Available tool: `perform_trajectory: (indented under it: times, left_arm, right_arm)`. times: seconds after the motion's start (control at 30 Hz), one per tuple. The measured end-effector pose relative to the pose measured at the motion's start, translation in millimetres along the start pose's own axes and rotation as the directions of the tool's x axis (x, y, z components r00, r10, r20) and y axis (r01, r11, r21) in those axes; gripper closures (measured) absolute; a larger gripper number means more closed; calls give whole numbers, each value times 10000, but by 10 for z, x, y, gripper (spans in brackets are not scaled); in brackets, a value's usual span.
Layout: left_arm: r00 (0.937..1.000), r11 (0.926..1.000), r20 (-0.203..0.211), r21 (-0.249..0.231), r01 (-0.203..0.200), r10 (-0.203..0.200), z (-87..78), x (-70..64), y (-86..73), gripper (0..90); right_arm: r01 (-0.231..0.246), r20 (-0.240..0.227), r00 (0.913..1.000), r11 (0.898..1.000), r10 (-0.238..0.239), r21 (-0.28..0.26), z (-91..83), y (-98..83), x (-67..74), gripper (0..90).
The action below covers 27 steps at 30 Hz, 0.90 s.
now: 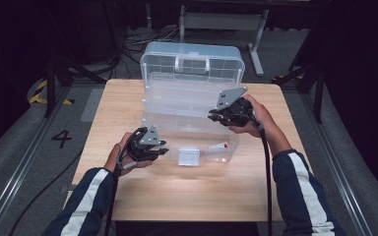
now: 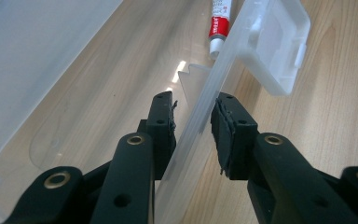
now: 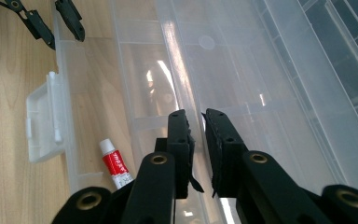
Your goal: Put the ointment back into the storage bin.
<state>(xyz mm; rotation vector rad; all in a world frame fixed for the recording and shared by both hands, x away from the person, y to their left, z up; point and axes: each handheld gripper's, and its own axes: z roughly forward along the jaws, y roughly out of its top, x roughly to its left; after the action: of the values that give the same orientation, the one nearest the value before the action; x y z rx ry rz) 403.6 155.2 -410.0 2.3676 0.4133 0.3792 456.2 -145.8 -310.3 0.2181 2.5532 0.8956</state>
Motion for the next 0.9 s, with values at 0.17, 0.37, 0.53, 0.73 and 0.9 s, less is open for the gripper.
perform_trajectory:
  times: [0.17, 0.37, 0.53, 0.73, 0.9]
  left_arm:
    - [9999, 10000, -12, 0, 99, -99, -10, 4, -3, 691]
    - [9996, 9993, 41, -243, 284, -283, -65, 13, -25, 646]
    - [9995, 9990, 100, -335, 312, -309, -86, 30, -46, 652]
    - [9998, 9997, 19, 109, -222, 222, -12, -52, 8, 725]
    - [9998, 9999, 119, -61, -143, 144, -16, -38, -3, 724]
  right_arm:
    - [-202, -81, 9998, 9995, 199, -262, -2, -42, -4, 805]
    - [-226, -22, 9997, 9991, 226, -369, -4, -62, 15, 804]
    - [-353, 44, 9994, 9980, 356, -527, -5, -89, 33, 797]
    - [-293, 111, 9995, 9987, 298, -418, -20, -92, 46, 785]
    - [-269, 198, 9994, 9987, 277, -427, -23, -101, 62, 783]
